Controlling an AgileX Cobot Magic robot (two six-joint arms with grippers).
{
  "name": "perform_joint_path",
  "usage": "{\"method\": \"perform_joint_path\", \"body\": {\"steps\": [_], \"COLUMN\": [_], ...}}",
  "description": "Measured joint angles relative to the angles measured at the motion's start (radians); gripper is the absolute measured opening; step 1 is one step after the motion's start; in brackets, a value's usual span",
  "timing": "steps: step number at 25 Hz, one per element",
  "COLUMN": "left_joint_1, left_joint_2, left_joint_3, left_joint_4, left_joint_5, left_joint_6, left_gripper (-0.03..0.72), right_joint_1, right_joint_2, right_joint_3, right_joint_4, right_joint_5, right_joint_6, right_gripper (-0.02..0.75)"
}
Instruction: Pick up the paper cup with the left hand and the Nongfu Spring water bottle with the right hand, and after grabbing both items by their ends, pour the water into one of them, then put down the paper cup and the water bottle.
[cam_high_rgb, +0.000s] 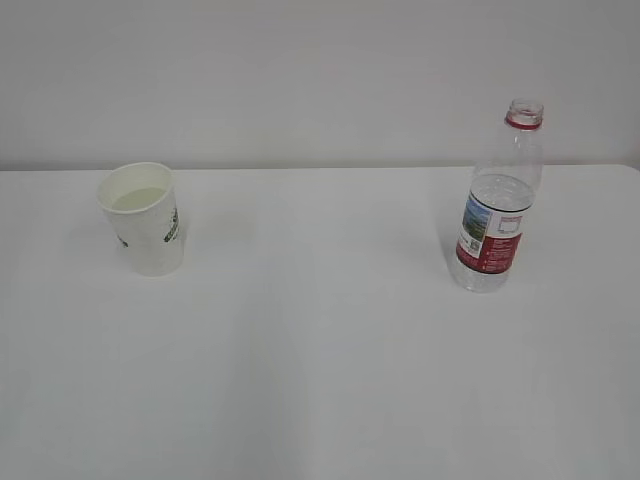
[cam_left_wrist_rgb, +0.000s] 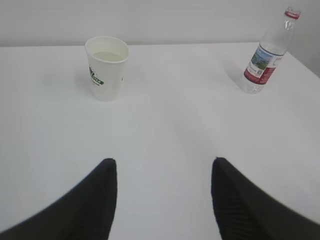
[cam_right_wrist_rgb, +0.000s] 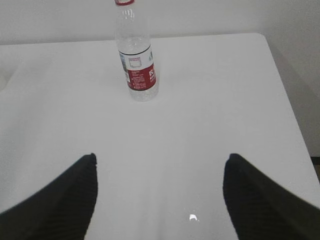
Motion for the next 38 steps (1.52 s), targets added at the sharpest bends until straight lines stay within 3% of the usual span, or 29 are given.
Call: {"method": "perform_joint_path", "body": {"steps": [19, 38], "left_joint_1": [0.0, 0.0], "left_joint_2": [-0.003, -0.003], "left_joint_3": [0.0, 0.082], "left_joint_4": [0.144, 0.144], "left_joint_5": [0.098, 0.051], "left_joint_6": [0.008, 0.009], "left_gripper": [0.435, 0.435], "right_joint_1": [0.0, 0.0], "right_joint_2": [0.0, 0.0], "right_joint_3": [0.086, 0.13], "right_joint_4": [0.0, -0.002], "right_joint_5": [0.041, 0.018], "right_joint_6": [-0.002, -0.002], "right_gripper": [0.589, 0.589]}}
